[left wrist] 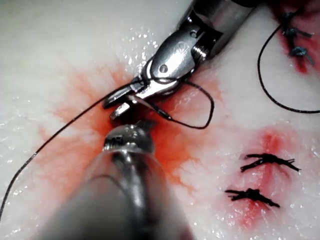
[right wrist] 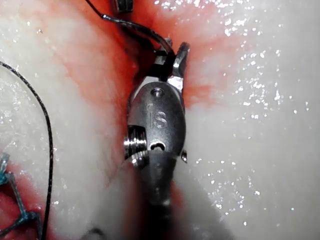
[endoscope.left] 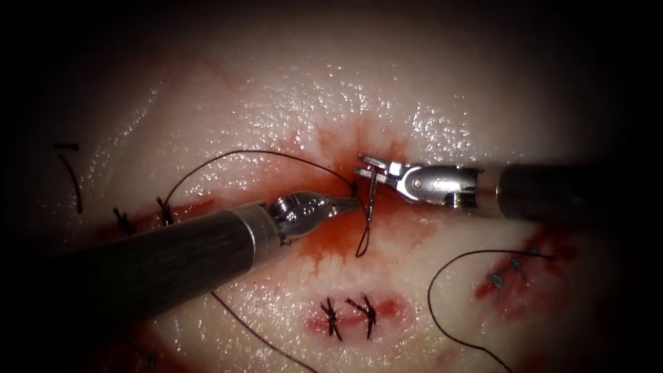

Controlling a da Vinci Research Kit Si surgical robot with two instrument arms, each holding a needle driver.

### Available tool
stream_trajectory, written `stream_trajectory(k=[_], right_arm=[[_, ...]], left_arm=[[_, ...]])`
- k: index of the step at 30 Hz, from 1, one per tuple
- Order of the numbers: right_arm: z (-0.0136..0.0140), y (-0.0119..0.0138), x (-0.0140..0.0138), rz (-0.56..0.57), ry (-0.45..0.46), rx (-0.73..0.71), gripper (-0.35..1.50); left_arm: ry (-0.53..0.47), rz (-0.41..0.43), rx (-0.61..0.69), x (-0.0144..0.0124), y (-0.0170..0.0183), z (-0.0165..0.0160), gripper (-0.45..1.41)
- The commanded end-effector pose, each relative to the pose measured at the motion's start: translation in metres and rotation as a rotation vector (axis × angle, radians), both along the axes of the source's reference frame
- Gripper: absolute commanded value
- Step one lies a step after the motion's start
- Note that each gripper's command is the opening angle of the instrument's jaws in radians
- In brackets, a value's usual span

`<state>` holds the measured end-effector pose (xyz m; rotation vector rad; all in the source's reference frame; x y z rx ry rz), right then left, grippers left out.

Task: Wound Closure

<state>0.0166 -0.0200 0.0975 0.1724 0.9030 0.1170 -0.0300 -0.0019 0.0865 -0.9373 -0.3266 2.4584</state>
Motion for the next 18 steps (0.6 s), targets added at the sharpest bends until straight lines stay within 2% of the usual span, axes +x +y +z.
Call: stream_trajectory(k=[1,18], right_arm=[[0.0009,-0.0006,0.0007,0.003,-0.008,0.025,-0.35],[0.0037,-0.0025,-0.0009,0.001,-0.079,0.108,-0.35]], left_arm=[[-0.002,0.001,0.000,-0.0005,0.0001,0.0006,-0.32],[0.002,0.000,0.000,-0.0001,0.0004,0.0003,-0.32]])
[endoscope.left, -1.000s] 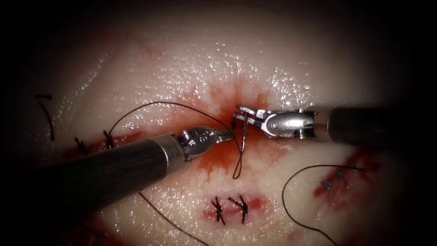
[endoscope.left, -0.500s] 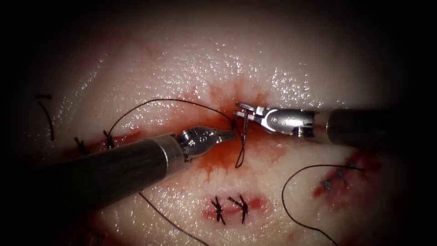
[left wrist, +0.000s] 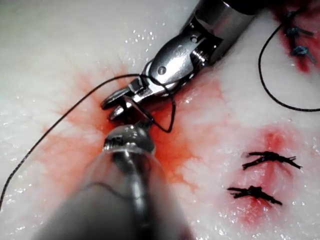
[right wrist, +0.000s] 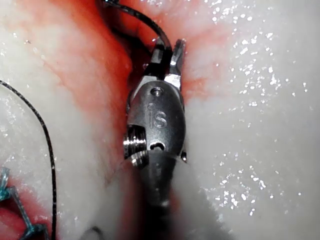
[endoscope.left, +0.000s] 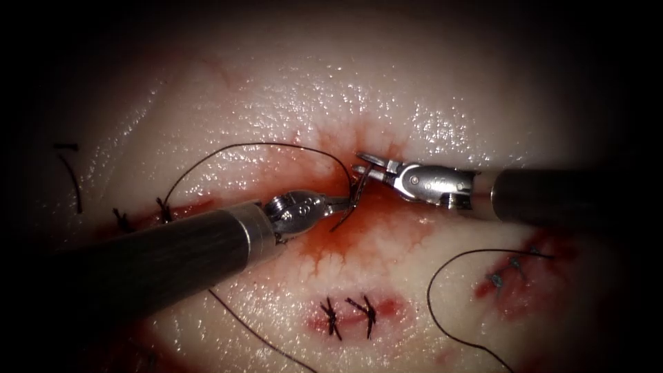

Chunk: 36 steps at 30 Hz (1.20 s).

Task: Wound Closure

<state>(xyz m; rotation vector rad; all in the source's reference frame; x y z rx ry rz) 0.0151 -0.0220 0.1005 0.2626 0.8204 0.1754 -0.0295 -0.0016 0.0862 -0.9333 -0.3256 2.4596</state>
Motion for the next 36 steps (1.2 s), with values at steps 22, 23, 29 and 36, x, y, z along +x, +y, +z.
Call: stream_trajectory(k=[22,23,29,36], right_arm=[[-0.0053,0.0062,0.0003,0.192,0.132,-0.103,1.09],[-0.0058,0.0066,0.0000,0.193,0.132,-0.122,1.13],[-0.0105,0.0092,-0.0012,0.211,0.175,-0.232,1.31],[-0.0146,0.0088,-0.0005,0.243,0.197,-0.332,1.38]], left_arm=[[-0.003,0.001,0.003,-0.0004,0.0002,0.0004,-0.27],[-0.003,0.002,0.003,-0.0004,0.0002,0.0004,-0.25],[-0.002,0.001,0.005,-0.0002,0.0003,0.0000,-0.25],[-0.002,0.006,0.001,-0.0002,0.0003,0.0000,-0.25]])
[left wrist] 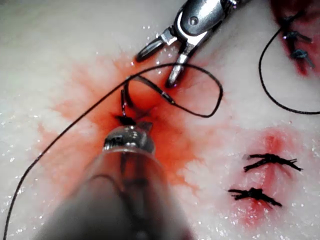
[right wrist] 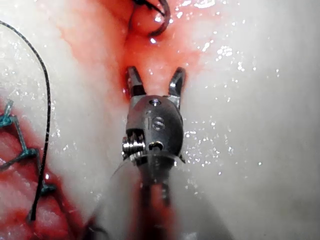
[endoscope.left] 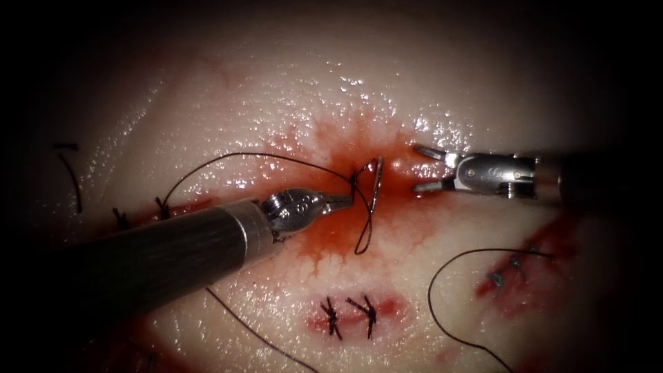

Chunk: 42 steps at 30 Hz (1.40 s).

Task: Wound Closure

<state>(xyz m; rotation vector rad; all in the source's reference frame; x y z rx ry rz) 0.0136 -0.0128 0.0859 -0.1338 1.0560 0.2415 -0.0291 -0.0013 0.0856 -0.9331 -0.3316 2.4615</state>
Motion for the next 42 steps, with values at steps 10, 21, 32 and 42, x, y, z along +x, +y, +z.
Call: stream_trajectory(k=[10,21,32,42], right_arm=[[-0.0033,-0.0011,0.0031,0.037,-0.016,-0.191,1.40],[-0.0064,-0.0014,0.0074,-0.007,-0.020,-0.340,1.33],[-0.0081,-0.0008,0.0085,-0.060,0.032,-0.459,1.30],[-0.0086,-0.0011,0.0099,-0.145,0.070,-0.571,1.15]], left_arm=[[-0.002,0.006,-0.006,-0.0006,0.0000,0.0007,-0.23],[-0.002,0.006,-0.006,-0.0006,0.0000,0.0006,-0.23],[-0.002,0.011,-0.009,-0.0005,0.0000,0.0006,-0.21],[-0.003,0.012,-0.009,-0.0004,0.0000,0.0005,-0.20]])
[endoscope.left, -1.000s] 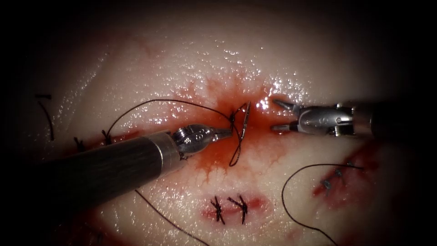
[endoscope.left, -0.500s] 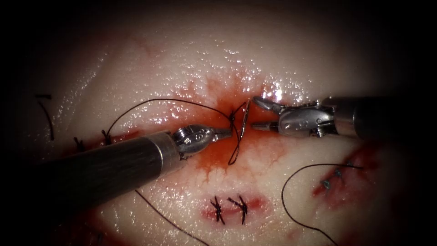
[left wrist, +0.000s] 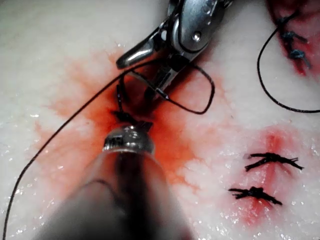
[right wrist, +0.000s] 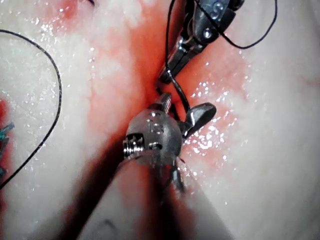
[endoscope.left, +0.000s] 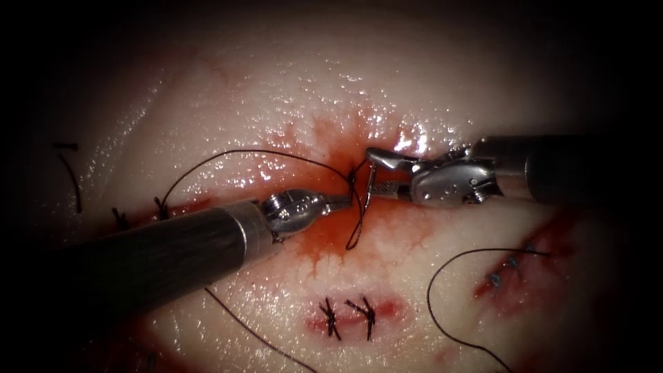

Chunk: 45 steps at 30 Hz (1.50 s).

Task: Wound Closure

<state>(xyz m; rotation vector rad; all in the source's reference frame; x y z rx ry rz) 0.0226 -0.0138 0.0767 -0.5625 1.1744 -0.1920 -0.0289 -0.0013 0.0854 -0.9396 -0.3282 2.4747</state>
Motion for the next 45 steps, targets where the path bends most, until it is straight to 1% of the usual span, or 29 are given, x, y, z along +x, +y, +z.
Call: stream_trajectory(k=[1,5,10,13,16,17,18,19,20,21,26,31,35,37,38,39,43,45], right_arm=[[0.0007,-0.0001,0.0008,-0.004,-0.001,-0.007,1.15],[0.0010,0.0001,0.0008,-0.003,-0.003,-0.020,1.15],[0.0013,0.0004,0.0012,0.002,-0.005,-0.034,1.08],[0.0014,0.0005,0.0016,0.004,-0.007,-0.035,1.01],[0.0015,0.0003,0.0018,0.005,-0.008,-0.044,0.81],[0.0016,0.0002,0.0019,0.002,-0.006,-0.045,0.71],[0.0016,0.0000,0.0019,0.003,-0.007,-0.046,0.52],[0.0017,-0.0001,0.0018,0.004,-0.005,-0.049,0.17],[0.0017,-0.0003,0.0017,0.002,-0.004,-0.051,-0.07],[0.0017,-0.0004,0.0016,0.000,-0.003,-0.052,-0.35],[0.0019,-0.0003,0.0010,-0.020,-0.033,-0.089,-0.35],[0.0025,0.0002,0.0007,-0.023,-0.043,-0.098,-0.35],[0.0034,0.0007,0.0004,-0.054,-0.034,-0.096,-0.35],[0.0044,0.0008,0.0001,-0.045,-0.011,-0.018,-0.35],[0.0052,0.0010,-0.0002,-0.034,0.010,0.051,-0.35],[0.0052,0.0010,-0.0002,-0.034,0.010,0.051,-0.35],[0.0061,0.0017,-0.0009,-0.031,0.052,0.149,-0.35],[0.0064,0.0021,-0.0011,-0.028,0.087,0.193,-0.35]], left_arm=[[-0.001,0.000,0.000,-0.0006,0.0001,0.0006,-0.20],[-0.001,0.000,0.000,-0.0006,0.0000,0.0006,-0.20],[-0.001,-0.001,0.000,-0.0006,0.0000,0.0005,-0.20],[-0.001,0.004,-0.004,-0.0006,0.0000,0.0005,-0.20],[0.000,0.003,-0.004,-0.0006,0.0000,0.0005,-0.20],[0.000,0.003,-0.004,-0.0006,-0.0001,0.0005,-0.20],[0.000,0.003,-0.004,-0.0006,-0.0001,0.0005,-0.20],[0.000,0.003,-0.004,-0.0006,-0.0001,0.0005,-0.20],[0.000,0.003,-0.004,-0.0006,-0.0001,0.0005,-0.20],[0.000,0.003,-0.004,-0.0006,-0.0001,0.0005,-0.20],[0.000,0.003,-0.004,-0.0007,-0.0001,0.0004,-0.21],[0.001,0.002,-0.004,-0.0007,-0.0001,0.0004,-0.21],[0.001,0.001,-0.004,-0.0008,-0.0001,0.0004,-0.21],[0.004,0.005,-0.005,-0.0011,0.0000,0.0003,-0.23],[-0.005,0.001,-0.018,-0.0015,0.0003,0.0002,-0.25],[-0.005,0.001,-0.018,-0.0015,0.0003,0.0002,-0.25],[-0.052,-0.021,-0.064,-0.0029,0.0007,0.0000,-0.28],[-0.081,-0.033,-0.081,-0.0037,0.0008,0.0001,-0.32]])
